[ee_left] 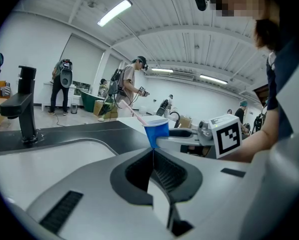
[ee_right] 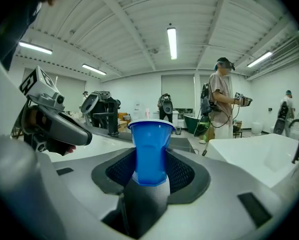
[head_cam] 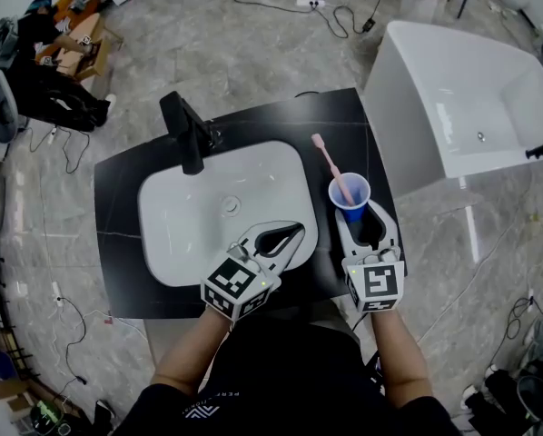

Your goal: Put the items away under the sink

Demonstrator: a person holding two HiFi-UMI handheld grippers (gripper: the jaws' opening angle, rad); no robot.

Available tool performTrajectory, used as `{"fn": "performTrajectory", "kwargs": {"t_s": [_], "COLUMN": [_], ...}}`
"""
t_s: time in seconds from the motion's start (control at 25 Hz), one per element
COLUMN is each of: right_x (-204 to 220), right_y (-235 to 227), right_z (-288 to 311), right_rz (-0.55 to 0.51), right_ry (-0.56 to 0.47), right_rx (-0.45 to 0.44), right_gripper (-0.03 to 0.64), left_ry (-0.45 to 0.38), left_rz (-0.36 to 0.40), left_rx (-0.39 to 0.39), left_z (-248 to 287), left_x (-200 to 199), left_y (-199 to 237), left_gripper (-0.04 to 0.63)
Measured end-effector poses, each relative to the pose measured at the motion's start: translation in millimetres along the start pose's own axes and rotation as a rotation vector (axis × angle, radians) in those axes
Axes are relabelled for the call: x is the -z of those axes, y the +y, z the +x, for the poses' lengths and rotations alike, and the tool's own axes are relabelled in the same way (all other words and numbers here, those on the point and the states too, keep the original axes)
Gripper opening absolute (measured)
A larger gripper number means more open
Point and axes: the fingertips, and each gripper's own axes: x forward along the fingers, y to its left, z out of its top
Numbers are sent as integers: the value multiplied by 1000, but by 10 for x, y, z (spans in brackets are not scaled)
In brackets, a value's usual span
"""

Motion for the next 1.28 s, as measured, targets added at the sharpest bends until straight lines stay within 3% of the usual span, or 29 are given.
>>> {"fn": "performTrajectory", "kwargs": {"t_s": [0.4, 1.28], "right_x": [-163, -243], "right_y": [154, 1035], "right_z": [-210, -1070], "right_rz": [7, -66], "right_ry": [-59, -101], "right_rx": [-36, -275], "right_gripper": [199, 200], "left_ry": [-27, -129], "left_rz": [1, -89], "left_rx": [-41, -269], "left_z": [-227, -1240], "left_x": [9, 413], "left_y": [-83, -762], "left_gripper": [11, 11]}}
